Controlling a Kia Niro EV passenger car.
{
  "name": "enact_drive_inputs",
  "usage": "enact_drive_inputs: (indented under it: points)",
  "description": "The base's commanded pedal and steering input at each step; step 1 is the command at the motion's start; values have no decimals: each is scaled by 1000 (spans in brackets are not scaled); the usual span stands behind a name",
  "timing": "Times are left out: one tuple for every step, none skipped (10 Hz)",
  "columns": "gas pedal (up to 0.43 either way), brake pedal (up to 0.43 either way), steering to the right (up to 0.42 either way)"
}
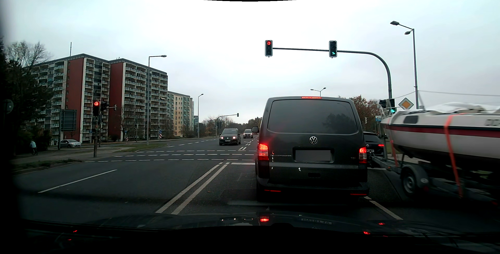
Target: Follow the waypoints while adhering to traffic rules and regulations
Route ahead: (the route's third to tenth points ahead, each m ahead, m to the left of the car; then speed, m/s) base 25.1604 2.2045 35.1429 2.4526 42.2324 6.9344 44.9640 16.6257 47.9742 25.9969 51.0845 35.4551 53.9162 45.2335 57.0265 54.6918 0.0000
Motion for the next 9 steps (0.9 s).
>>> enact_drive_inputs:
  points:
    - [0,372,-6]
    - [0,372,-6]
    - [0,372,-6]
    - [0,372,-6]
    - [0,372,-6]
    - [0,372,-6]
    - [0,372,-6]
    - [0,372,-6]
    - [0,372,-6]
